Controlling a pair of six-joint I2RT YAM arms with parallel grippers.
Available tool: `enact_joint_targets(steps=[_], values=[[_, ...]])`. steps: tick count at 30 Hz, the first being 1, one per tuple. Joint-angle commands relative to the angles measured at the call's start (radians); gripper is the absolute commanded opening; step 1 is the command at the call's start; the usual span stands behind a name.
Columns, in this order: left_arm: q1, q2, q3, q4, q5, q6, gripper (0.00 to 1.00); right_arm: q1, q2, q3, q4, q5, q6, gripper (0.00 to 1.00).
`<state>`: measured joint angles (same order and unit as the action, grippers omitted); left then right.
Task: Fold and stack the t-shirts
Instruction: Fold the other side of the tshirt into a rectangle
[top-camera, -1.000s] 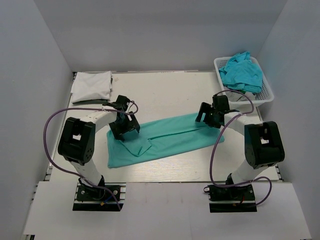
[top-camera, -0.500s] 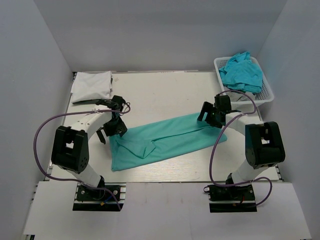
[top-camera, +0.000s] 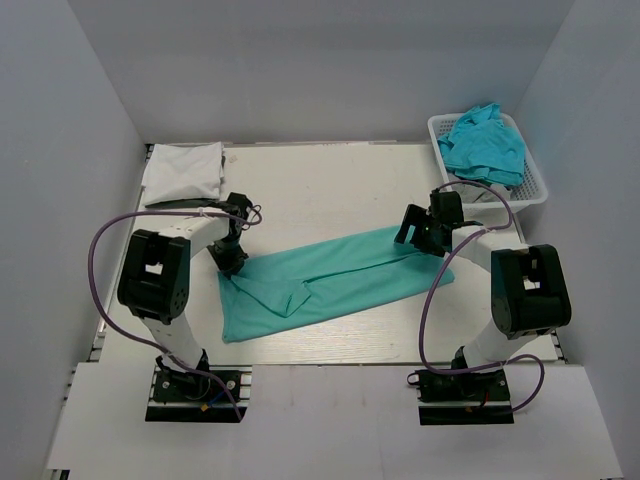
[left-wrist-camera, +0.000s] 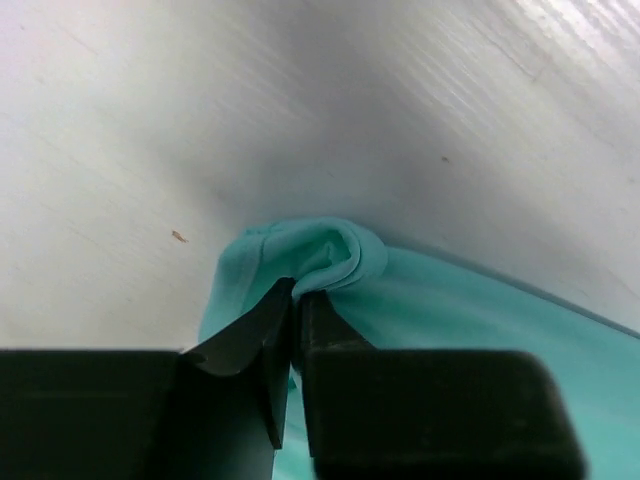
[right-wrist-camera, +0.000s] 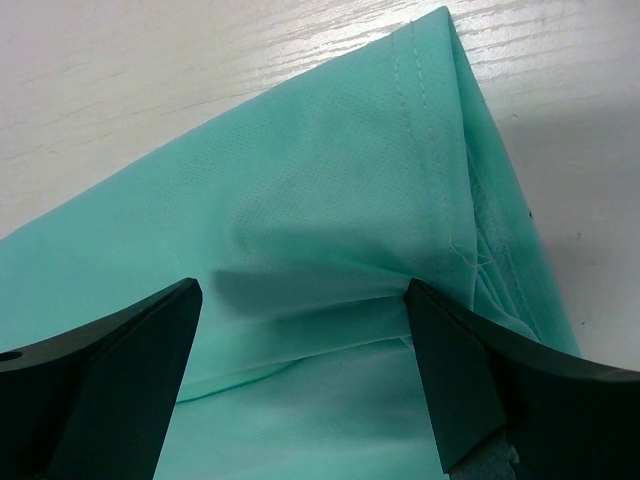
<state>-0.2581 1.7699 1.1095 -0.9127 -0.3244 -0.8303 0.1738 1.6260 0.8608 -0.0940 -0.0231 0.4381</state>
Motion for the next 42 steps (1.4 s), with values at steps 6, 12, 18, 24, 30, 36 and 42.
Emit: enact_joint_targets(steps=[6, 12, 18, 24, 30, 36, 42], values=[[0.074, -0.088, -0.056, -0.046, -0.074, -0.049, 0.15, -0.019, 0.000, -0.043, -0.070, 0.078, 0.011, 0.90], [0.146, -0.164, -0.102, -0.034, -0.044, -0.113, 0.21, -0.034, 0.005, -0.051, -0.070, 0.068, 0.019, 0.90], [0.186, -0.236, -0.148, 0.008, 0.030, -0.104, 0.26, -0.040, 0.000, -0.036, -0.067, 0.049, 0.019, 0.90], [0.204, -0.302, -0.185, -0.049, 0.065, -0.083, 0.27, -0.040, -0.015, -0.029, -0.069, 0.042, 0.008, 0.90], [0.163, -0.388, -0.108, 0.124, 0.407, 0.118, 1.00, -0.037, -0.060, -0.029, -0.058, 0.034, -0.019, 0.90], [0.053, -0.330, -0.050, 0.270, 0.613, 0.218, 1.00, -0.036, -0.080, -0.028, -0.058, 0.034, -0.030, 0.90], [-0.168, -0.238, 0.070, 0.094, 0.432, 0.224, 1.00, -0.037, -0.061, -0.017, -0.073, 0.041, -0.025, 0.90]])
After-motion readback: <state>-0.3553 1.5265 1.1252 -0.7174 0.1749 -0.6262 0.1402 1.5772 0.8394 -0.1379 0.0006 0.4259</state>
